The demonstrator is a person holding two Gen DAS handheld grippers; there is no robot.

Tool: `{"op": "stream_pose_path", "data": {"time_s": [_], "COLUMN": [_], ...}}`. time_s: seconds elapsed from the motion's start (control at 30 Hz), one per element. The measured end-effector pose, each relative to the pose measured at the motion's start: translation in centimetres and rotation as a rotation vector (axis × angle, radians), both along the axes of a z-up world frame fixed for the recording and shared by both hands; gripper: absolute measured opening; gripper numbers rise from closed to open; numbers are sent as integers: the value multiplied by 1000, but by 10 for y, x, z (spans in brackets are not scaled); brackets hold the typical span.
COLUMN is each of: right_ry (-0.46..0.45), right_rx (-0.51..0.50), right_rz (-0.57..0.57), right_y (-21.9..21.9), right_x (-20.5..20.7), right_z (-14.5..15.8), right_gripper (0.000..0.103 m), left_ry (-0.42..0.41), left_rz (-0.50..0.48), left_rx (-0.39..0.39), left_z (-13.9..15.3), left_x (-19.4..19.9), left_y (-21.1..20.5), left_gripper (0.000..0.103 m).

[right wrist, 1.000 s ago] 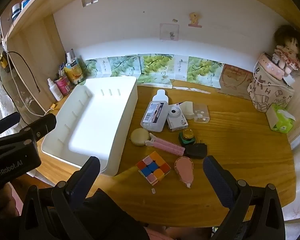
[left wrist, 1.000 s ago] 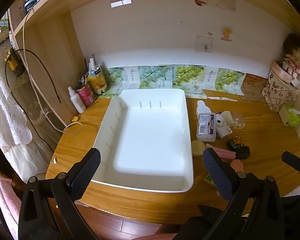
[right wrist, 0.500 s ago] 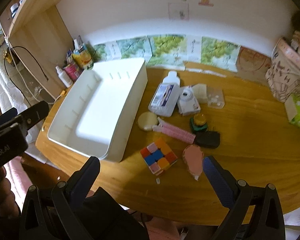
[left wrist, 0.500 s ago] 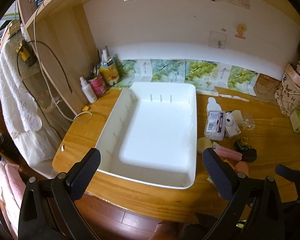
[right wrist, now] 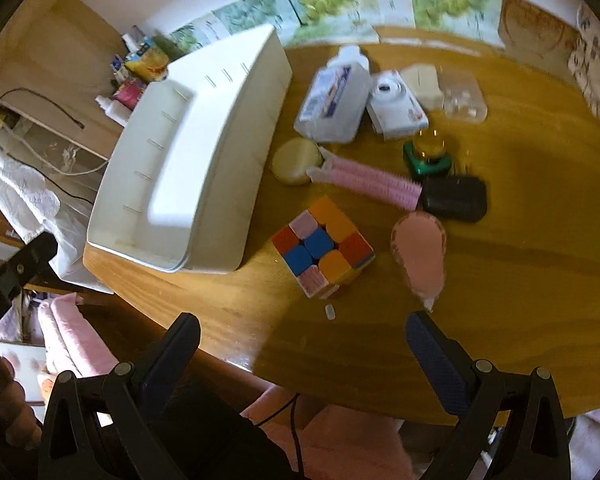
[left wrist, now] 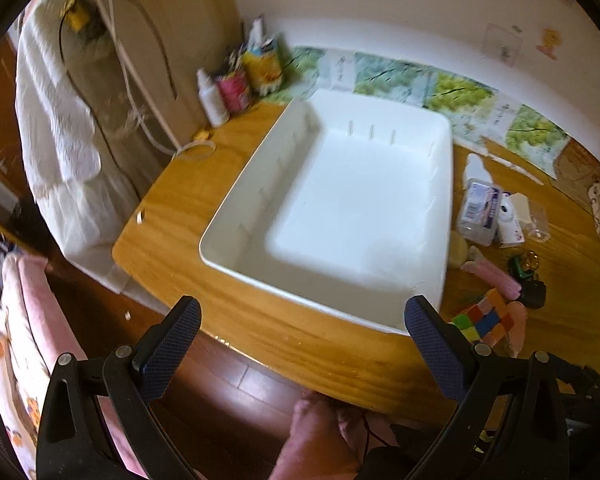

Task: Organize rigid objects
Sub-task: 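Move the left gripper toward the rim of the white tray, then grip the tray rim with the left gripper while the right gripper grasps the Rubik's cube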

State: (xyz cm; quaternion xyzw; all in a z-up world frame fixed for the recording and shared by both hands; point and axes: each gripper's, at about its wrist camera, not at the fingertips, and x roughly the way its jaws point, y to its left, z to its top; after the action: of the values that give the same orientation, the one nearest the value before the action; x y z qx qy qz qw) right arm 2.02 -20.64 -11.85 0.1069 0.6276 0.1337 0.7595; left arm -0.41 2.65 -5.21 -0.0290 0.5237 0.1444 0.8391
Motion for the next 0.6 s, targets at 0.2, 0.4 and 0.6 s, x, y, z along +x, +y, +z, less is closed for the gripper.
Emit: {"op": "stream_pose_path", "data": {"time_s": [0.2, 0.4, 0.6], "right_ry": [82, 176, 231], "right_rx": [43, 115, 175], "right_rz": [-111, -331, -555], "right_y": [-8, -19, -21], "right_x": [9, 14, 14], "right_z": [-12, -23, -32], "right_gripper": [103, 103, 103], "left_ry": [76, 106, 143], "left_rz": [17, -34, -92], "left_rx": [-68, -112, -127], "left_z": [-15, -23, -42], "left_x": [21, 51, 82], "left_y": [35, 72, 108], "left_gripper": [101, 101, 96]}}
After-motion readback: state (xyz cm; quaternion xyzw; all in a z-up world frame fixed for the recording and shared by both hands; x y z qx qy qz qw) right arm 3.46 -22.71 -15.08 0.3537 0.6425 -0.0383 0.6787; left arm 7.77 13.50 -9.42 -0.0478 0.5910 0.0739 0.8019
